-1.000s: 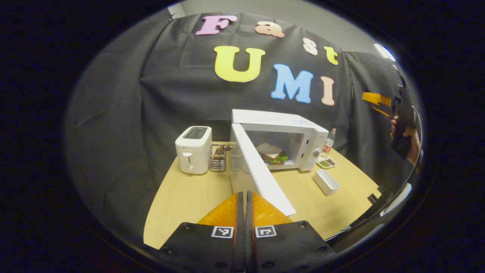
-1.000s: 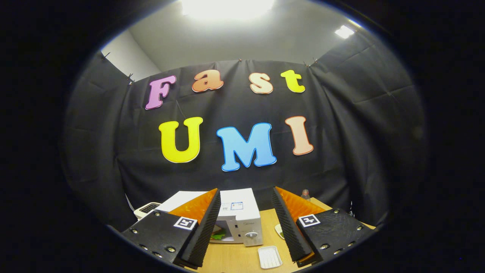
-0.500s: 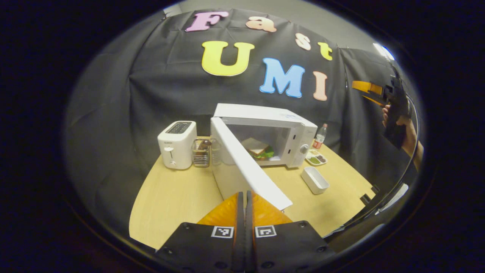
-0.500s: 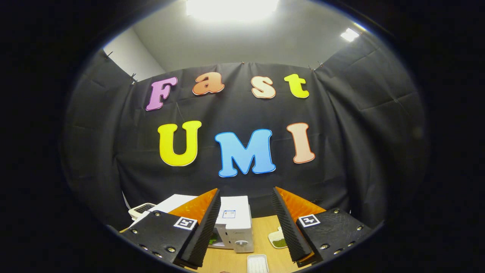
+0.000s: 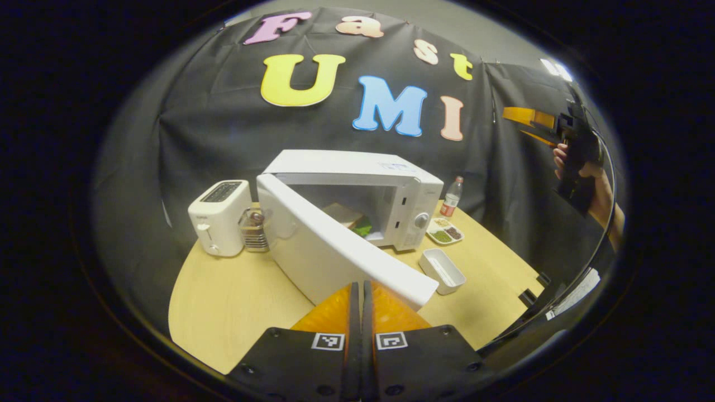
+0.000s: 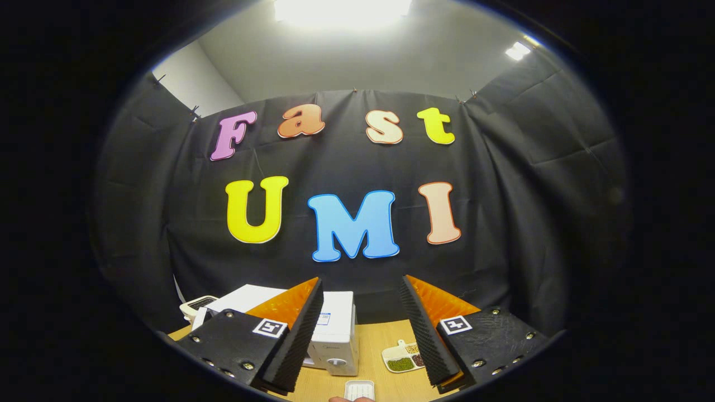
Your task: Open the microwave oven with the left hand, put the food in, and close the microwave oven.
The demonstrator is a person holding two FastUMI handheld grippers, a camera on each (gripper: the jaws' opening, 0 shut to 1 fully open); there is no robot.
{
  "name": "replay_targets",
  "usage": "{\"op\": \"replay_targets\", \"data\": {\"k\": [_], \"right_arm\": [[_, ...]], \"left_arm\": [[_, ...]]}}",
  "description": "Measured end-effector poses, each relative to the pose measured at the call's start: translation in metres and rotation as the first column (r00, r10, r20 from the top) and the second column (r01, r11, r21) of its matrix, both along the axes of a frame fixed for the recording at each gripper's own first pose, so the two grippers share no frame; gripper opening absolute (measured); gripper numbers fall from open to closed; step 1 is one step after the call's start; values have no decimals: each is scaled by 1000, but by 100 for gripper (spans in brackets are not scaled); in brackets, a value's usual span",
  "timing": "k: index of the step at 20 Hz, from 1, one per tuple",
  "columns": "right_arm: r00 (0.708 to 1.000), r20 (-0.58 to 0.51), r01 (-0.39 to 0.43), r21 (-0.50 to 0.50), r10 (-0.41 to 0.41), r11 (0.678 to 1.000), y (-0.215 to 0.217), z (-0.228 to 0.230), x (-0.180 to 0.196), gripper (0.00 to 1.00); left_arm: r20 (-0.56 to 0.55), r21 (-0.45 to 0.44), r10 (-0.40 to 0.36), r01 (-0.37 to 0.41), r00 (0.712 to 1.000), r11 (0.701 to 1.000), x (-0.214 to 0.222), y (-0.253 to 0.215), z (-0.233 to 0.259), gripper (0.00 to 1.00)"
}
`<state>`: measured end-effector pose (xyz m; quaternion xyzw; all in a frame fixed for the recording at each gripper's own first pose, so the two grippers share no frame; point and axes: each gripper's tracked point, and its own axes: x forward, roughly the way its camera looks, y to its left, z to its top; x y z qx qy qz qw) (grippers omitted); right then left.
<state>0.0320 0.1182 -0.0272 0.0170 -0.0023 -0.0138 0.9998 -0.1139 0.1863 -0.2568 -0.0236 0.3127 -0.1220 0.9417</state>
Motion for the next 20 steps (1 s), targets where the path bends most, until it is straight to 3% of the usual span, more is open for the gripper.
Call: {"op": "replay_targets", "data": {"k": [10, 20], "right_arm": [[998, -41, 38, 17, -38, 999, -48, -15, 17, 85], [995, -69, 75, 11, -74, 997, -87, -28, 18, 85]], "left_arm": [[4, -36, -67, 68, 998, 997, 70, -70, -19, 6], [23, -43, -99, 100, 995, 994, 123, -108, -27, 7]]}}
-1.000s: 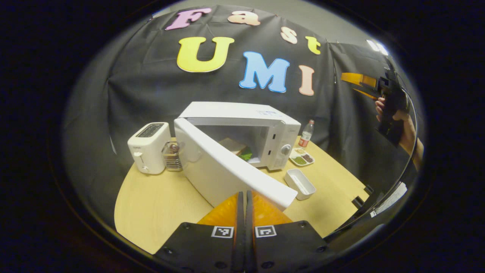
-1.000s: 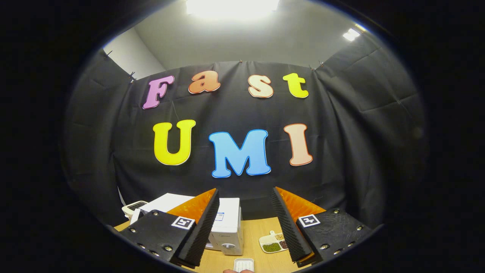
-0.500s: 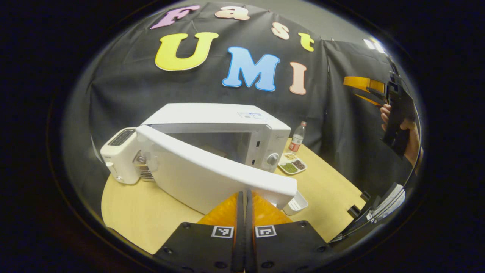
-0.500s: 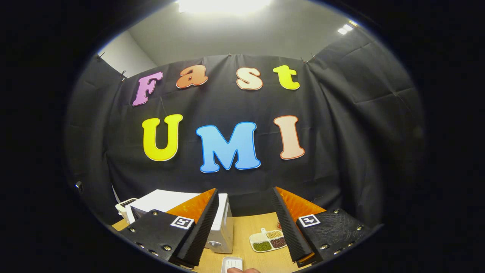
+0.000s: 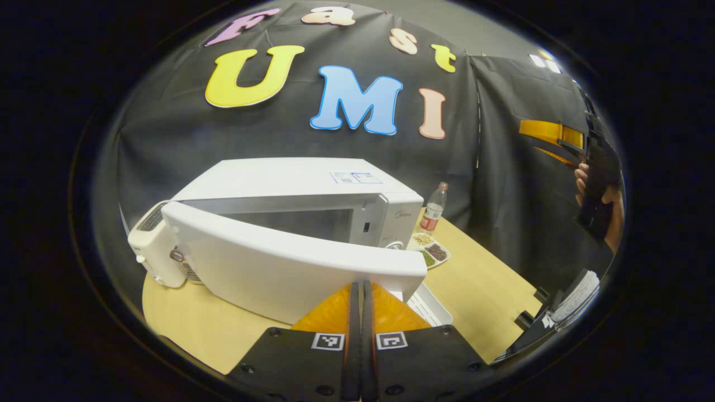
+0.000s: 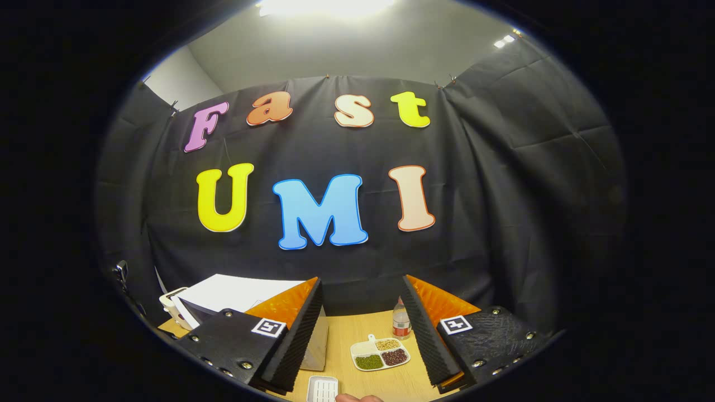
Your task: Open the microwave oven with the left hand, put the food in, and close the microwave oven.
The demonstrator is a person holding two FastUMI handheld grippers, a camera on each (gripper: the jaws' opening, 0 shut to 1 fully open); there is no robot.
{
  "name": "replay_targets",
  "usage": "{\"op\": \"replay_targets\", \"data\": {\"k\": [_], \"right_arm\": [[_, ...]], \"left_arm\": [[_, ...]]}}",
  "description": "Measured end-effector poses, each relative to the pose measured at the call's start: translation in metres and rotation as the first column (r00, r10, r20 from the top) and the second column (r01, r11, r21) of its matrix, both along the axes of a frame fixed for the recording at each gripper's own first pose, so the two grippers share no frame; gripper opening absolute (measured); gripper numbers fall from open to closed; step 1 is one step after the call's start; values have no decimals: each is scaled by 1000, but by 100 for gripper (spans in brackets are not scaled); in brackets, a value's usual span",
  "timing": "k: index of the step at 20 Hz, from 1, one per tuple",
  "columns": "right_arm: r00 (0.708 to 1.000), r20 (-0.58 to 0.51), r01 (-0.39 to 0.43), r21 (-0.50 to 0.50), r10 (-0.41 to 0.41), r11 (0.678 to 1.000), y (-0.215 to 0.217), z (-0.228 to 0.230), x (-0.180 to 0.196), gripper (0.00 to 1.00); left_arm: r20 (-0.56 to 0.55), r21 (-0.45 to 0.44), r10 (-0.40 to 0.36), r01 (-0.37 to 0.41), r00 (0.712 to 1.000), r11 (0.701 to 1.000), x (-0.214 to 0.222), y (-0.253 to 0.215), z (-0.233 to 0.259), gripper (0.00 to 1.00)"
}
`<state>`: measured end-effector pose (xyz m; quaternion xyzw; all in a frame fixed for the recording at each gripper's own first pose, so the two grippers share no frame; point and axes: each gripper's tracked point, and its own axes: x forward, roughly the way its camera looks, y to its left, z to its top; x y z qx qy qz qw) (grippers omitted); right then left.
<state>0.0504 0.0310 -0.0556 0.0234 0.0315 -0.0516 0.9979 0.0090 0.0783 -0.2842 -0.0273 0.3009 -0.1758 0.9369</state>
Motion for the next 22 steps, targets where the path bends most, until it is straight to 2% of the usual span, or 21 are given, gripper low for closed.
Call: {"op": "replay_targets", "data": {"k": [9, 17, 22], "right_arm": [[1000, -23, -3, -4, 3, 1000, -25, -8, 5, 85], [995, -53, -83, -10, 83, 996, -19, -22, 22, 85], [992, -65, -104, 3, 104, 995, -19, -28, 30, 85]], "left_arm": [[25, 5, 31, -31, 999, 1000, 41, -19, -7, 7], [39, -10, 82, -81, 996, 997, 80, -31, -10, 7], [52, 4, 98, -98, 994, 995, 105, -35, -14, 7]]}}
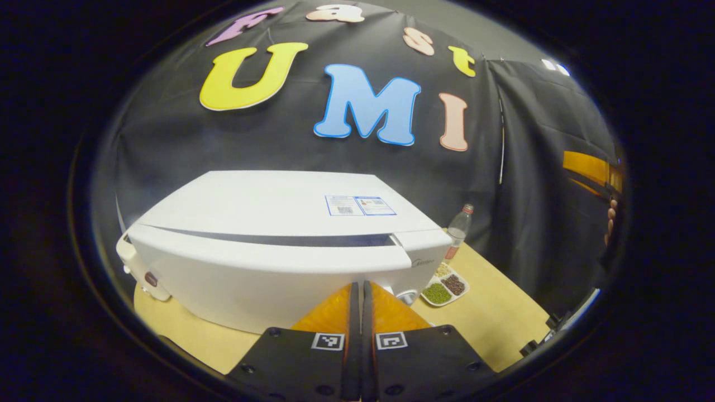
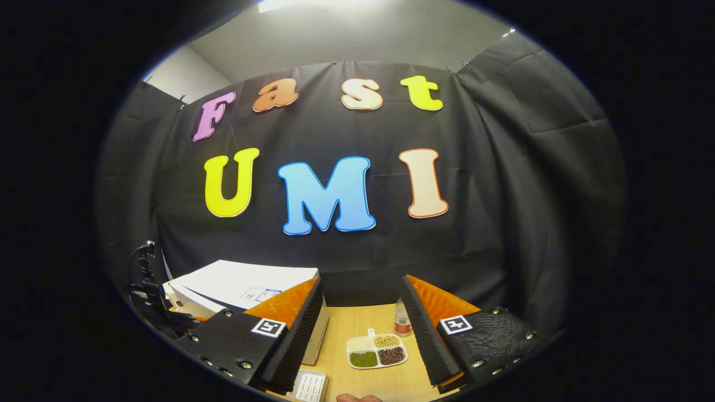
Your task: Open the microwave oven with the left hand, put the food in, and close the microwave oven.
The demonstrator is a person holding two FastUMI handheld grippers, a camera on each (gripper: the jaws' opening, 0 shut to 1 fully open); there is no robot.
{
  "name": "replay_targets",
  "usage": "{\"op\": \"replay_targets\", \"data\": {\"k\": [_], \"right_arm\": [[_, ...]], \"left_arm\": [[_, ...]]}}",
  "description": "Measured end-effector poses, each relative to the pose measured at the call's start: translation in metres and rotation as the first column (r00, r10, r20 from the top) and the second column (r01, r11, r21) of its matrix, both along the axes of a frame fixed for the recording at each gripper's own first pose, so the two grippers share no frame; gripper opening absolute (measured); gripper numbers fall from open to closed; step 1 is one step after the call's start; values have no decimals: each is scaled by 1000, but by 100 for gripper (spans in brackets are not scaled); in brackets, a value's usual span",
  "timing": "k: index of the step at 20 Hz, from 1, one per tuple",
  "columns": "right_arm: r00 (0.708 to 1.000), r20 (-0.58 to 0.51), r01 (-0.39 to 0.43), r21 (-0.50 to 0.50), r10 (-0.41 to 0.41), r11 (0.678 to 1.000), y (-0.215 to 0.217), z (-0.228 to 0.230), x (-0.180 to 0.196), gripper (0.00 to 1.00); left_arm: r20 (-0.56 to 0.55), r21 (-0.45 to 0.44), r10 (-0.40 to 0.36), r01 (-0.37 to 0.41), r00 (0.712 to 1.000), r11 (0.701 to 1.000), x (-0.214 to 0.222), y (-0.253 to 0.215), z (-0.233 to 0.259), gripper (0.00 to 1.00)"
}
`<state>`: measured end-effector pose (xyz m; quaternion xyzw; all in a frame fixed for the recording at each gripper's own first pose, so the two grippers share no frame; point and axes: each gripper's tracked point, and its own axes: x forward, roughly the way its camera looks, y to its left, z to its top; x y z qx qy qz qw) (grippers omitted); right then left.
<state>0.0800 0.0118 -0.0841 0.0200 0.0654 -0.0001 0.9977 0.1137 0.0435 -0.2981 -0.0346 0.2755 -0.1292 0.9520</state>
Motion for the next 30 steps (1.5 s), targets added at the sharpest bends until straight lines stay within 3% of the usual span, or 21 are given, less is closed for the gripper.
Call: {"op": "replay_targets", "data": {"k": [10, 21, 24, 30], "right_arm": [[1000, 4, 10, -7, -10, 1000, 1, 2, -3, 85], [1000, -10, -23, -32, 23, 999, 37, 2, -10, 85], [998, -20, -60, -20, 59, 998, 54, 2, -14, 86], [996, -32, -86, -37, 85, 996, 70, 8, -19, 85]], "left_arm": [[6, 28, -19, 19, 1000, 999, 5, -1, -6, 6], [20, -6, -35, 35, 999, 999, 6, -2, -5, 10], [24, -11, -32, 33, 999, 999, 19, -4, -7, 6], [60, 33, -32, 30, 998, 999, 17, 0, 5, 6]]}}
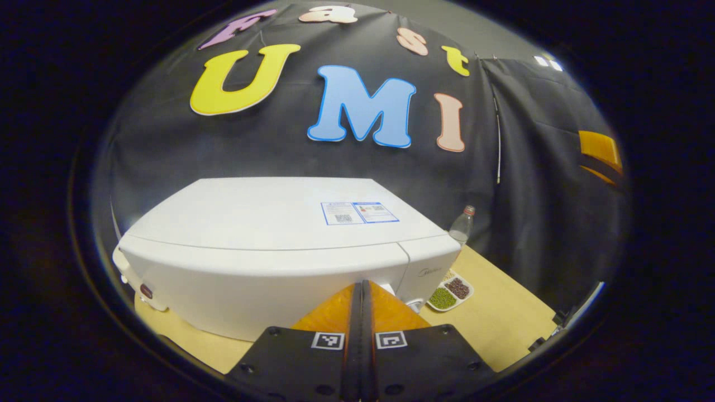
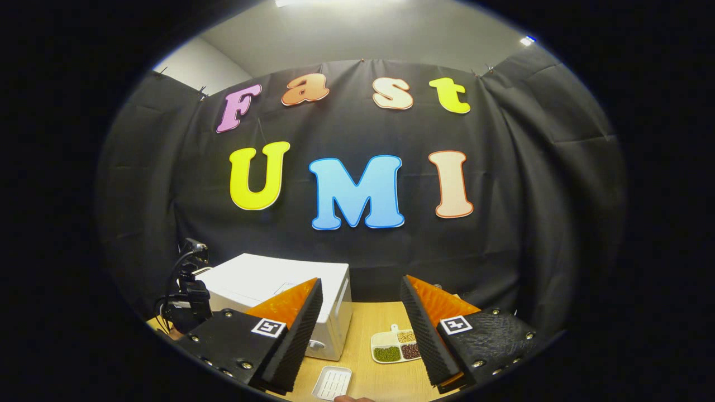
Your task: Open the microwave oven with the left hand, put the food in, and close the microwave oven.
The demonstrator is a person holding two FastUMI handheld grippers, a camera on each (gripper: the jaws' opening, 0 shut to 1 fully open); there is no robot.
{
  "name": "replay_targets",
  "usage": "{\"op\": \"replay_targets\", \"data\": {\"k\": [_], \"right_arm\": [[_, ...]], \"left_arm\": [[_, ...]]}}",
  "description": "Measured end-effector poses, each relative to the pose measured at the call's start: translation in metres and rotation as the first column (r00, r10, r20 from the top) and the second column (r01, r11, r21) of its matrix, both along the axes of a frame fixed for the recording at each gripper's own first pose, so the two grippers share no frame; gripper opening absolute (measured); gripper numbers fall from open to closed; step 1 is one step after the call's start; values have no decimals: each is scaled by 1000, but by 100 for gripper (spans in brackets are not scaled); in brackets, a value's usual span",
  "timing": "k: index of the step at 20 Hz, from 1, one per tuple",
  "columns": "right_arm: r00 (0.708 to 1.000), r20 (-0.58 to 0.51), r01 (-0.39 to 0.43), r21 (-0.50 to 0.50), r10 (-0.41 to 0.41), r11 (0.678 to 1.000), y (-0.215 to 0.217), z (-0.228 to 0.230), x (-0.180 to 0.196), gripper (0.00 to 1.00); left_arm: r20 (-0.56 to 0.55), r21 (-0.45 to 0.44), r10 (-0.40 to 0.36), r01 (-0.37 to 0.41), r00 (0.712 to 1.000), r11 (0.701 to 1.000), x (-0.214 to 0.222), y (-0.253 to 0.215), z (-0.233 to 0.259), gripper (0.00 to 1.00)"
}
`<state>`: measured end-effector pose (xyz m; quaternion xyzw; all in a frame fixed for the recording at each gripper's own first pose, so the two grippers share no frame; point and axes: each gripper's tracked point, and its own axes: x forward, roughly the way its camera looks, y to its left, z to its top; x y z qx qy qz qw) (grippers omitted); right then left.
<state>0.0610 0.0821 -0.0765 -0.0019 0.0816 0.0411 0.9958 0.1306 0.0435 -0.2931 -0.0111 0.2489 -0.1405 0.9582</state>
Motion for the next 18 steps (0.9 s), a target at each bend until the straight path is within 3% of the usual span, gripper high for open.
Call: {"op": "replay_targets", "data": {"k": [5, 11, 14, 16, 18], "right_arm": [[999, 32, 7, 12, -8, 1000, 12, 19, -1, 85], [997, 75, -13, 12, 12, 1000, 45, 46, -8, 85], [995, 96, -22, 28, 19, 999, 65, 59, -16, 85], [993, 116, -25, 23, 22, 999, 78, 67, -23, 85], [991, 131, -23, 10, 21, 1000, 88, 74, -31, 85]], "left_arm": [[184, 26, 26, -31, 983, 999, -19, 20, 105, 6], [395, -75, 146, -127, 907, 989, -68, 85, 256, 13], [430, -79, 157, -137, 889, 987, -94, 110, 295, 84], [446, -79, 177, -158, 878, 984, -103, 121, 304, 98], [439, -77, 180, -163, 880, 984, -115, 129, 303, 97]]}}
